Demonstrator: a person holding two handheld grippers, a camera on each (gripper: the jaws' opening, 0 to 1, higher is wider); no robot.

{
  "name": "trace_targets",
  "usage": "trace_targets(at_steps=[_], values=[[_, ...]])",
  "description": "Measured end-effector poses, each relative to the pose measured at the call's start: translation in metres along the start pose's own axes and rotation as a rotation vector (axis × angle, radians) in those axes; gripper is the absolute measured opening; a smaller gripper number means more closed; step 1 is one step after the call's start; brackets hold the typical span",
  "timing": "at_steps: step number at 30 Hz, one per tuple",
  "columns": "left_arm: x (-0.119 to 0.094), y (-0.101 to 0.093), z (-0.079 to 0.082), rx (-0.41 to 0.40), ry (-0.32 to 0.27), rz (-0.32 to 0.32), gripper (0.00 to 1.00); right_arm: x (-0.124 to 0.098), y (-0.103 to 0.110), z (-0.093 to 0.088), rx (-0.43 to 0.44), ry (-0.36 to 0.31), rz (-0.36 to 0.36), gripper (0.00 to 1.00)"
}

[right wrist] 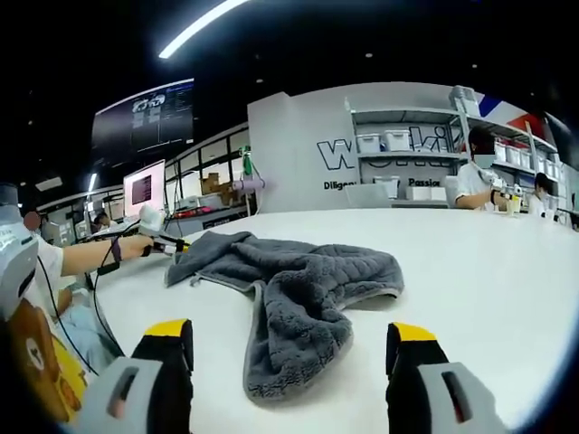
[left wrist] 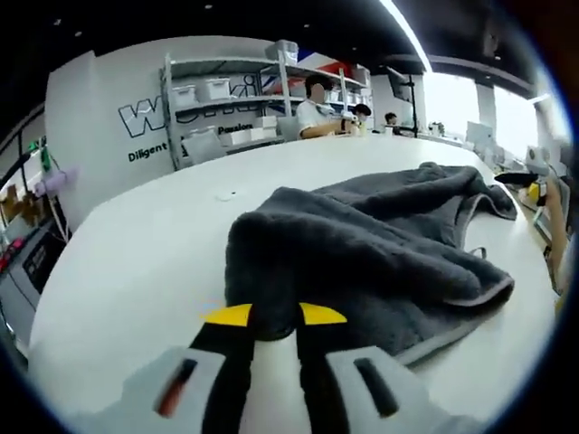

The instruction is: Fold the towel on the table until its edges align and the towel forms a compact rectangular stack.

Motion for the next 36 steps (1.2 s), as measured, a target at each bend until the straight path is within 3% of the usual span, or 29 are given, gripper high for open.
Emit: trace_targets(at_steps=[4,9,18,21,27,36], values=[[-0.002,0.005,0.001,-0.004,0.016,0.007,0.10,0.000,0.000,-0.001,0.001,0.002,0.001,0.91],[-0.010,0.020,0.016,0.000,0.003,0.034,0.08,-0.002,0.000,-0.001,0.002,0.001,0.001,0.91],[-0.020,0.057,0.070,0.094,-0.022,0.099,0.07,-0.002,0.000,-0.002,0.005,0.000,-0.005,0.91],[-0.019,0.068,0.095,0.129,-0.044,0.119,0.07,-0.002,0.000,-0.002,0.006,0.001,-0.008,0.91],[-0.015,0.074,0.124,0.167,-0.069,0.126,0.07,-0.004,-0.001,0.000,0.002,0.000,-0.020,0.91],[-0.010,0.071,0.146,0.207,-0.083,0.104,0.07,-0.009,-0.002,0.002,-0.002,0.001,-0.036,0.91]])
Point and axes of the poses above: the point that each gripper's makers call its tool centre point, and the gripper's own axes: x roughly forward along the fingers, y roughly to its left, z roughly out of its top, the point moved 4 cm from there along -x, roughly backward along the fingers, and after that the axes turned 7 degrees about -y, right-handed, at the moved point
